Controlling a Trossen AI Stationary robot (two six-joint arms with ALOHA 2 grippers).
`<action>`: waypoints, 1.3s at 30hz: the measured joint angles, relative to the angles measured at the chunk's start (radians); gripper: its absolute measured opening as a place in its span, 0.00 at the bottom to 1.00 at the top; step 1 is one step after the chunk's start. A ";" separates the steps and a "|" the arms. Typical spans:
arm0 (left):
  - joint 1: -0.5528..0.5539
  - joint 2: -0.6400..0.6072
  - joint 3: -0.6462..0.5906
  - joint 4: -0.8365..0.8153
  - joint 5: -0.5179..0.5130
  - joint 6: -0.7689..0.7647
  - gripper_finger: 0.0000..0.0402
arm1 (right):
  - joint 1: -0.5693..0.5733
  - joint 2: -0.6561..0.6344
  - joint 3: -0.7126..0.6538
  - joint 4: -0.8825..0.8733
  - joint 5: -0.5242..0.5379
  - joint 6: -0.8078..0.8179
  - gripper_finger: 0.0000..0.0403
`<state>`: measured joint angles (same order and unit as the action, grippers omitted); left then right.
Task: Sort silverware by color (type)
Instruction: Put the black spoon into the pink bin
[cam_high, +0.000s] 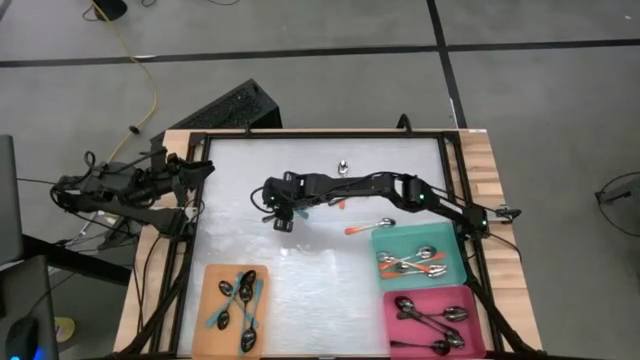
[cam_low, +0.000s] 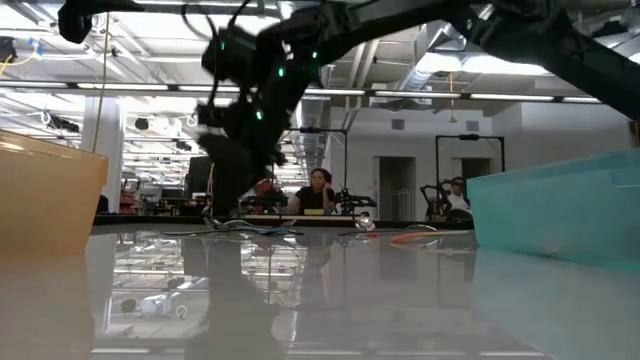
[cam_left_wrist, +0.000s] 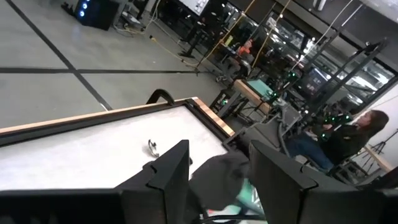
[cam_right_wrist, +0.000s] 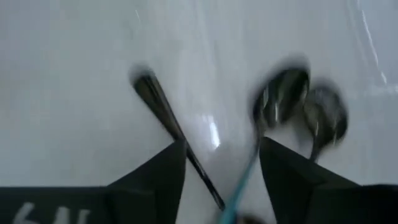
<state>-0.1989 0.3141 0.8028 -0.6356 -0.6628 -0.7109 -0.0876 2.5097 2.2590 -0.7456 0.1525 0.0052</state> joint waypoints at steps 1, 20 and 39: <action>0.000 0.000 0.000 -0.006 0.000 0.000 0.38 | -0.002 0.003 -0.003 -0.016 0.002 0.006 0.54; 0.000 0.000 0.000 -0.011 0.000 0.000 0.38 | -0.040 0.021 0.019 -0.031 0.021 -0.006 0.56; 0.000 0.000 0.000 -0.035 -0.005 0.000 0.38 | -0.093 0.018 0.093 -0.361 0.036 0.077 0.56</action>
<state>-0.1989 0.3141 0.8024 -0.6704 -0.6682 -0.7109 -0.1806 2.5282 2.3520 -1.1071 0.1886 0.0824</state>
